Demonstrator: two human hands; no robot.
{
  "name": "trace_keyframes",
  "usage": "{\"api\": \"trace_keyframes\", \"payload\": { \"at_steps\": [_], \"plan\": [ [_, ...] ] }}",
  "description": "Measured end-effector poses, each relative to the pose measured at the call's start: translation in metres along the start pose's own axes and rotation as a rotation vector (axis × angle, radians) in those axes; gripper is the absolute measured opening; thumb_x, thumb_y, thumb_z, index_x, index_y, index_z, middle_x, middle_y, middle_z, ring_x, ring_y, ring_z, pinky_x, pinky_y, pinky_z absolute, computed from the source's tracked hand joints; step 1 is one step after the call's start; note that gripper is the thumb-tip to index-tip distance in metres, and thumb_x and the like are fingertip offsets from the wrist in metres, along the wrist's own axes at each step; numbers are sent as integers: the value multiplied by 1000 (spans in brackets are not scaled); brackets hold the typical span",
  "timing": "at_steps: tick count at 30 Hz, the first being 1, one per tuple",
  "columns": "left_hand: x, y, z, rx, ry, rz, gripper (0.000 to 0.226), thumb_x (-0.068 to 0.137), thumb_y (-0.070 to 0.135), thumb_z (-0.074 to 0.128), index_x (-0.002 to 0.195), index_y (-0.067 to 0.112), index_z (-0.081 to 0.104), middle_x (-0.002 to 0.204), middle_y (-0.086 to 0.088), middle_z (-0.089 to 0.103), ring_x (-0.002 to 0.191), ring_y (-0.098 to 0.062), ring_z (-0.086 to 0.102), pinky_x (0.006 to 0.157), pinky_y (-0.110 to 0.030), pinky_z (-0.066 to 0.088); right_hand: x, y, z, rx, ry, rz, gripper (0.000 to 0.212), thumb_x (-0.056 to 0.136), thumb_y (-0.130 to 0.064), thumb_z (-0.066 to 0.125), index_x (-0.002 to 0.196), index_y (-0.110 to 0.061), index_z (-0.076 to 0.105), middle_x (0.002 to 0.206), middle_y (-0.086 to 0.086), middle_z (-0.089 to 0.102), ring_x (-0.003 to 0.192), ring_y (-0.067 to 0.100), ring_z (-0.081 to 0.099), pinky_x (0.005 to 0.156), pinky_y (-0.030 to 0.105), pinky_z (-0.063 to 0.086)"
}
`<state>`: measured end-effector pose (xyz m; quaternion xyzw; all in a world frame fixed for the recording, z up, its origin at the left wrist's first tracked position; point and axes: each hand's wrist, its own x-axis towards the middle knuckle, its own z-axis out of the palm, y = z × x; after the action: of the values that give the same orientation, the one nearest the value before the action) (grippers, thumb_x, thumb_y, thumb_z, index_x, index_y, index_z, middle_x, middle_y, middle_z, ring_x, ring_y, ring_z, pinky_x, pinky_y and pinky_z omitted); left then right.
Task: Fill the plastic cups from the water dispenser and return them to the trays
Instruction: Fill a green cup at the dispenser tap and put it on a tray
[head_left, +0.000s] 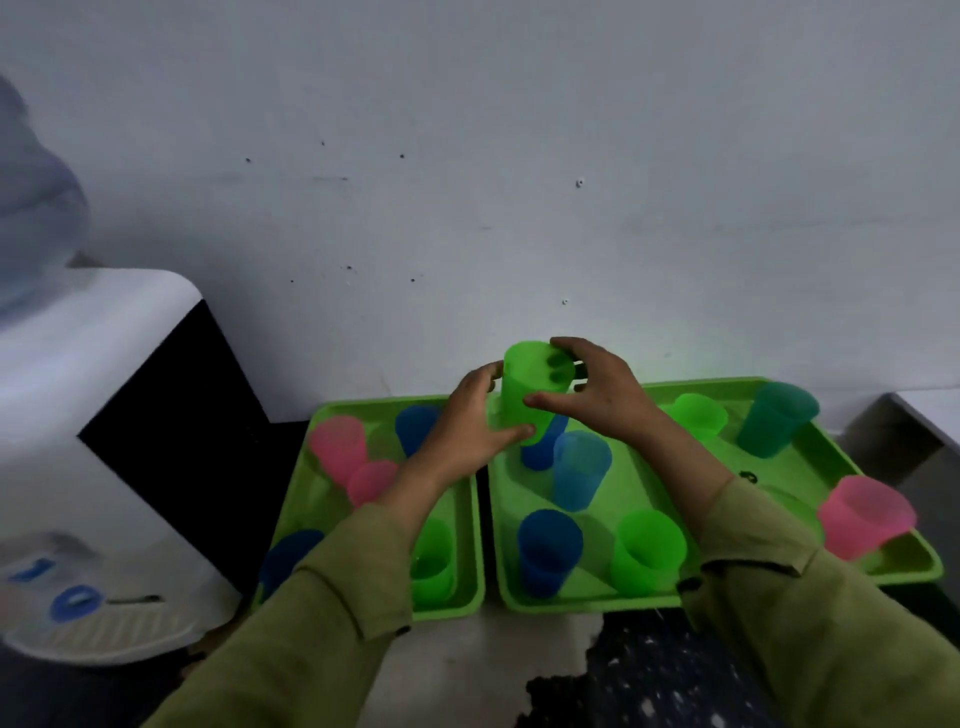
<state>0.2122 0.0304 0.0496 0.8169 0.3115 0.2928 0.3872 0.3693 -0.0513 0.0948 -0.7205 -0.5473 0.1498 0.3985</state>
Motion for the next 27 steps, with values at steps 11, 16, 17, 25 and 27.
{"api": "trace_keyframes", "payload": {
  "at_steps": [11, 16, 17, 25, 27],
  "plan": [
    [-90, -20, -80, -206, 2, 54, 66, 69, 17, 81, 123, 21, 43, 108, 19, 56, 97, 11, 57, 77, -7, 47, -69, -91, 66, 103, -4, 55, 79, 63, -54, 75, 131, -23, 49, 122, -5, 56, 109, 10, 55, 95, 27, 46],
    [-146, -50, -109, -240, 80, -8, 67, 65, 12, 84, 118, 21, 44, 104, 12, 60, 94, 4, 61, 79, -10, 49, -94, -111, 107, 280, 8, 102, 61, 71, -45, 69, 122, -16, 55, 113, 4, 64, 103, 17, 63, 92, 32, 51],
    [-156, -56, -114, -245, 87, -20, 68, 65, 12, 84, 118, 23, 43, 104, 15, 59, 93, 8, 60, 77, -8, 48, -97, -112, 115, 287, 15, 106, 54, 75, -39, 70, 121, -14, 56, 111, 6, 65, 101, 17, 64, 93, 33, 51],
    [-247, -103, -155, -225, 182, -158, 65, 65, 24, 84, 117, 30, 46, 115, 5, 63, 105, -9, 62, 89, -32, 53, -114, -141, 185, 212, -142, 95, 47, 83, -28, 68, 122, -6, 56, 109, 11, 66, 94, 15, 61, 87, 27, 50],
    [-266, -114, -162, -238, 198, -201, 60, 65, 21, 84, 111, 34, 49, 111, 8, 64, 101, -7, 64, 84, -29, 54, -115, -151, 203, 202, -189, 74, 47, 83, -24, 69, 123, -5, 54, 110, 12, 64, 94, 16, 61, 81, 18, 47]
  ]
}}
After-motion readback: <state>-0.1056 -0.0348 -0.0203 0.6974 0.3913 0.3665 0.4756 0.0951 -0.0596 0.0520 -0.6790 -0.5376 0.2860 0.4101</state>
